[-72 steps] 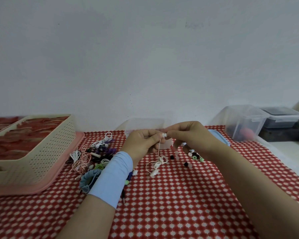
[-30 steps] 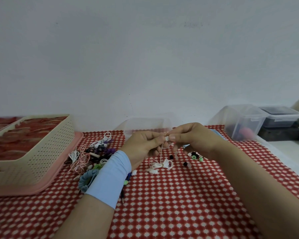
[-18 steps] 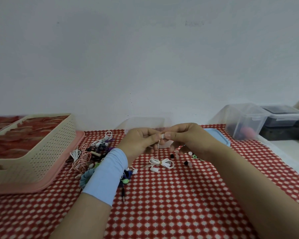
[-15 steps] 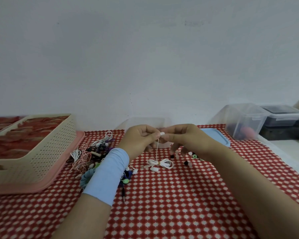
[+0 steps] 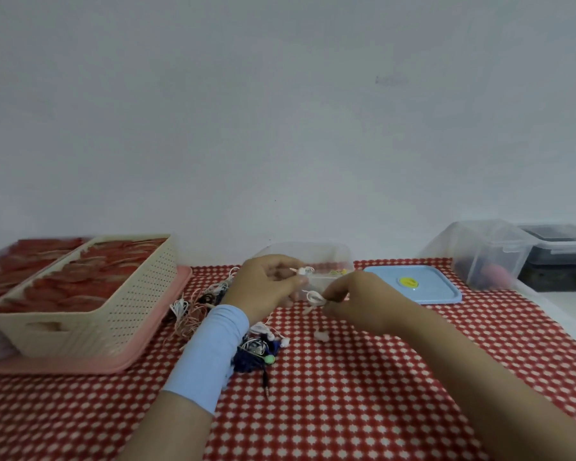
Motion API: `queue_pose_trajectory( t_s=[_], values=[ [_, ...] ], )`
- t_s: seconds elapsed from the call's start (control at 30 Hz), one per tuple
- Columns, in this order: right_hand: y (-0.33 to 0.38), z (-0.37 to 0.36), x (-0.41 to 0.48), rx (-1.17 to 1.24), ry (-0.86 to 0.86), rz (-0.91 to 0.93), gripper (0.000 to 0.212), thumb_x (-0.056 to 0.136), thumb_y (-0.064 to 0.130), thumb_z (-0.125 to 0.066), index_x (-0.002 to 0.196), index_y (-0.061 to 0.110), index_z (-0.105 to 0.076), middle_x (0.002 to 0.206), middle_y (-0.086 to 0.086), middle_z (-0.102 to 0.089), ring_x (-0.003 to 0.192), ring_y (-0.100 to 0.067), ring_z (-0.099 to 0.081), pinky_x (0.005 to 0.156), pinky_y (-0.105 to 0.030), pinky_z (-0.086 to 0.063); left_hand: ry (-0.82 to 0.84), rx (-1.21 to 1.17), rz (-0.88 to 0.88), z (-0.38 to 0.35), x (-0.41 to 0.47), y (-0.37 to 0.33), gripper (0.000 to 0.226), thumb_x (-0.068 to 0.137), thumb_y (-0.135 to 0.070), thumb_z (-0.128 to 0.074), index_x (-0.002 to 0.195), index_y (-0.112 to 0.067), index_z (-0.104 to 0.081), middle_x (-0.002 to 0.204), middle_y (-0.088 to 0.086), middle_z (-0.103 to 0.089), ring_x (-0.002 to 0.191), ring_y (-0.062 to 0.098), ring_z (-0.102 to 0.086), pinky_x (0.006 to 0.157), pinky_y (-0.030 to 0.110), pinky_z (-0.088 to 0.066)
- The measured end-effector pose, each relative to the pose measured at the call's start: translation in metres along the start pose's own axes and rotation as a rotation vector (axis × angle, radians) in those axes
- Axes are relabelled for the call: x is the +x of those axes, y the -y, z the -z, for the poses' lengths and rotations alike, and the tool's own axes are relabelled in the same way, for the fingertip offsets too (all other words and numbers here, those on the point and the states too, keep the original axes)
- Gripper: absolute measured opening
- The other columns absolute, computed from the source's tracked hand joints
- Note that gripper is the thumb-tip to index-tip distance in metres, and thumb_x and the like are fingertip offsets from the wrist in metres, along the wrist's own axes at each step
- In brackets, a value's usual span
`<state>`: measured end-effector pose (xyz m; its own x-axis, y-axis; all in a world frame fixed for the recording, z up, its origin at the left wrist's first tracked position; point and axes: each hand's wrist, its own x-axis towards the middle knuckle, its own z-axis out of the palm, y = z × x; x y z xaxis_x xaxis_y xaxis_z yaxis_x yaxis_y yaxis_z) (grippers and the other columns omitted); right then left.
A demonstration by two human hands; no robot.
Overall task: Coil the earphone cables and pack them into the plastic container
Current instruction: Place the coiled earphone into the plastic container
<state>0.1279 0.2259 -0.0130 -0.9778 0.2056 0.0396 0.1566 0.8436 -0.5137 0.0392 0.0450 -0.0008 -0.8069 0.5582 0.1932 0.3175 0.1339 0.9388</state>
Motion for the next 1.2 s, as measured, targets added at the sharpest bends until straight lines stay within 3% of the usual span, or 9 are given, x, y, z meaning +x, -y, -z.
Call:
queue_pose_trajectory(
  t_s=[0.13, 0.27, 0.33, 0.47, 0.63, 0.8, 0.97, 1.07, 1.2],
  values=[
    [0.011, 0.021, 0.012, 0.042, -0.117, 0.02, 0.016, 0.093, 0.031, -0.07, 0.106, 0.027, -0.079, 0.102, 0.009, -0.075, 0.091, -0.009, -0.066, 0.081, -0.025, -0.05, -0.074, 0.036, -0.004, 0.018, 0.01, -0.011, 0.015, 0.079, -0.006, -0.08, 0.091, -0.012, -0.075, 0.078, 0.009, -0.075, 0.065, 0.018, -0.07, 0.062, 0.031, -0.061],
    [0.027, 0.046, 0.028, 0.058, -0.202, 0.056, 0.016, 0.094, 0.026, -0.07, 0.106, 0.018, -0.077, 0.102, 0.003, -0.074, 0.067, -0.002, -0.059, 0.065, -0.021, -0.046, -0.103, 0.083, -0.008, 0.028, 0.031, -0.023, 0.012, 0.078, -0.008, -0.081, 0.087, -0.011, -0.075, 0.073, 0.01, -0.075, 0.064, 0.021, -0.072, 0.064, 0.033, -0.062],
    [0.034, 0.058, 0.035, 0.083, -0.244, 0.06, 0.014, 0.094, 0.024, -0.07, 0.104, 0.017, -0.075, 0.098, 0.002, -0.073, 0.065, -0.006, -0.06, 0.067, -0.024, -0.048, -0.09, 0.105, -0.02, 0.03, 0.042, -0.028, 0.012, 0.077, -0.008, -0.081, 0.086, -0.012, -0.074, 0.068, 0.008, -0.074, 0.064, 0.022, -0.072, 0.068, 0.037, -0.062],
    [0.042, 0.074, 0.055, 0.088, -0.267, 0.039, 0.005, 0.093, 0.025, -0.07, 0.097, 0.022, -0.072, 0.08, 0.006, -0.069, 0.062, -0.018, -0.066, 0.057, -0.024, -0.046, -0.071, 0.198, -0.031, 0.032, 0.06, -0.034, 0.014, 0.076, -0.015, -0.083, 0.087, -0.017, -0.075, 0.072, 0.005, -0.074, 0.066, 0.014, -0.071, 0.064, 0.026, -0.059],
    [0.032, 0.066, 0.081, -0.083, -0.277, -0.008, 0.017, 0.092, 0.031, -0.071, 0.107, 0.023, -0.076, 0.102, 0.007, -0.07, 0.091, -0.016, -0.064, 0.081, -0.032, -0.051, 0.007, 0.486, -0.041, 0.029, 0.084, -0.023, 0.017, 0.078, -0.028, -0.08, 0.093, -0.03, -0.075, 0.092, -0.012, -0.072, 0.09, 0.005, -0.065, 0.083, 0.022, -0.048],
    [0.024, 0.041, 0.091, -0.308, -0.185, -0.047, 0.019, 0.093, 0.036, -0.071, 0.11, 0.029, -0.076, 0.108, 0.01, -0.072, 0.097, -0.013, -0.064, 0.079, -0.029, -0.051, 0.102, 0.721, 0.011, 0.021, 0.084, -0.005, 0.028, 0.084, -0.029, -0.073, 0.112, -0.029, -0.071, 0.109, -0.009, -0.07, 0.1, 0.012, -0.063, 0.093, 0.029, -0.049],
    [0.031, 0.031, 0.089, -0.318, -0.167, 0.017, 0.027, 0.097, 0.027, -0.067, 0.124, 0.027, -0.071, 0.127, 0.009, -0.068, 0.115, -0.014, -0.062, 0.095, -0.03, -0.049, 0.001, 0.661, -0.014, 0.035, 0.075, 0.002, 0.034, 0.09, -0.024, -0.065, 0.123, -0.031, -0.064, 0.112, -0.011, -0.066, 0.098, 0.009, -0.059, 0.088, 0.024, -0.044],
    [0.046, 0.027, 0.081, -0.241, -0.191, 0.145, 0.021, 0.096, 0.02, -0.065, 0.112, 0.027, -0.076, 0.117, 0.01, -0.072, 0.107, -0.011, -0.065, 0.095, -0.029, -0.051, 0.005, 0.635, -0.005, 0.05, 0.059, 0.001, 0.024, 0.09, -0.03, -0.067, 0.114, -0.03, -0.069, 0.11, -0.01, -0.068, 0.094, 0.006, -0.059, 0.085, 0.021, -0.04],
    [0.081, 0.011, 0.061, -0.189, 0.031, 0.25, 0.017, 0.094, 0.017, -0.068, 0.105, 0.022, -0.08, 0.104, 0.008, -0.077, 0.077, -0.001, -0.065, 0.079, -0.021, -0.054, 0.171, 0.765, 0.073, 0.068, 0.027, 0.006, 0.019, 0.09, -0.03, -0.067, 0.108, -0.029, -0.075, 0.111, -0.01, -0.07, 0.092, 0.006, -0.059, 0.084, 0.022, -0.038]
  ],
)
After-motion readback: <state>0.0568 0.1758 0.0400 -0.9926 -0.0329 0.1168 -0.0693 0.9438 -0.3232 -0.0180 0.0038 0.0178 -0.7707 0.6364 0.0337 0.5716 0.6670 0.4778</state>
